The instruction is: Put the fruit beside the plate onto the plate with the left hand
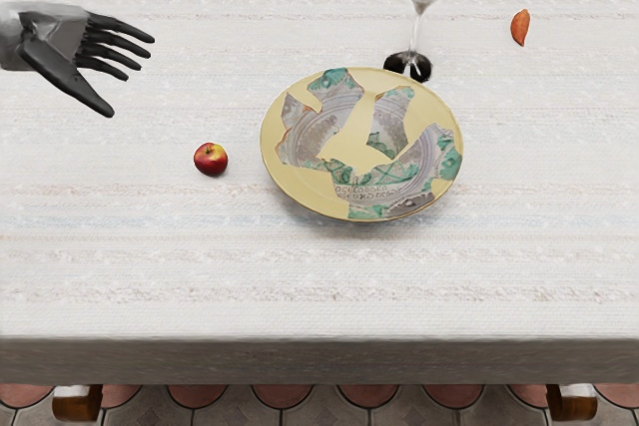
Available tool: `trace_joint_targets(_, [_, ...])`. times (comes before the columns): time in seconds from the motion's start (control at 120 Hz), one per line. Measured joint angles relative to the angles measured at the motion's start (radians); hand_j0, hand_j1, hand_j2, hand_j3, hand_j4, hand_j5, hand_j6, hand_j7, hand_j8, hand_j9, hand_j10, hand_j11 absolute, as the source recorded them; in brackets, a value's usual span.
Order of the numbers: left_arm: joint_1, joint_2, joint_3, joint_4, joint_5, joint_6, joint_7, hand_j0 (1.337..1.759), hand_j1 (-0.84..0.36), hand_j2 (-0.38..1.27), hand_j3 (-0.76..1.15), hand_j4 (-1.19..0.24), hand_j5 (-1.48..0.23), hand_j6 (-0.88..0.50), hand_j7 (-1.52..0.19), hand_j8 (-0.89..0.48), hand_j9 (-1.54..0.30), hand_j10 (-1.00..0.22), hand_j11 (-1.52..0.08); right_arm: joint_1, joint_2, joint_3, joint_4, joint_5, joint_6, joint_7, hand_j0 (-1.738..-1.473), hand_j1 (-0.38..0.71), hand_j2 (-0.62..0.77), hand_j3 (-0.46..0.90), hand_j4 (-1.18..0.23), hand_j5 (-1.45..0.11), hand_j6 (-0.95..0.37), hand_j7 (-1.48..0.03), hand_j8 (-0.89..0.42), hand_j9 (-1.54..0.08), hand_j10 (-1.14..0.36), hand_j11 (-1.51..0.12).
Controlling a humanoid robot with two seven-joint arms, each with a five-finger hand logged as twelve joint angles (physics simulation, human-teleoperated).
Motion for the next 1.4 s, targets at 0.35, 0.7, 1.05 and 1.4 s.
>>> trace_joint_targets(0.35, [0.082, 0.034, 0.011, 0.006, 0.230, 0.126, 0.014, 1.658, 0.05, 0.05, 0.00, -0.25, -0.32, -0.25, -0.32, -0.25, -0.32, -0.25, -0.32, 0.001, 0.000, 0.000, -0.004, -0.003, -0.001, 0.002, -1.658, -0.31, -0.01, 0.00, -0.03, -0.04, -0.03, -0.04, -0.03, -0.04, -0.03, -0.04])
trace_joint_targets(0.7, [0.028, -0.320, 0.210, -0.046, 0.423, 0.739, 0.019, 1.658, 0.05, 0.05, 0.00, -0.25, -0.32, -0.25, -0.32, -0.25, -0.32, -0.25, -0.32, 0.001, 0.000, 0.000, -0.004, -0.003, -0.001, 0.002, -1.658, -0.31, -0.01, 0.00, -0.03, -0.04, -0.03, -0.04, -0.03, -0.04, -0.03, -0.04])
trace_joint_targets(1.05, [0.035, -0.507, 0.390, -0.128, 0.424, 0.969, 0.025, 1.658, 0.05, 0.05, 0.00, -0.25, -0.33, -0.25, -0.32, -0.25, -0.32, -0.25, -0.32, 0.001, 0.000, 0.000, -0.004, -0.003, -0.001, 0.002, -1.658, -0.31, -0.01, 0.00, -0.03, -0.04, -0.03, -0.04, -0.03, -0.04, -0.03, -0.04])
trace_joint_targets(1.4, [0.096, -0.598, 0.489, -0.087, 0.424, 1.141, 0.027, 1.658, -0.01, 0.06, 0.00, -0.30, -0.39, -0.30, -0.39, -0.30, -0.39, -0.30, -0.39, 0.001, 0.000, 0.000, -0.004, -0.003, -0.001, 0.002, -1.658, -0.31, -0.01, 0.00, -0.03, -0.04, -0.03, -0.04, -0.03, -0.04, -0.03, -0.04])
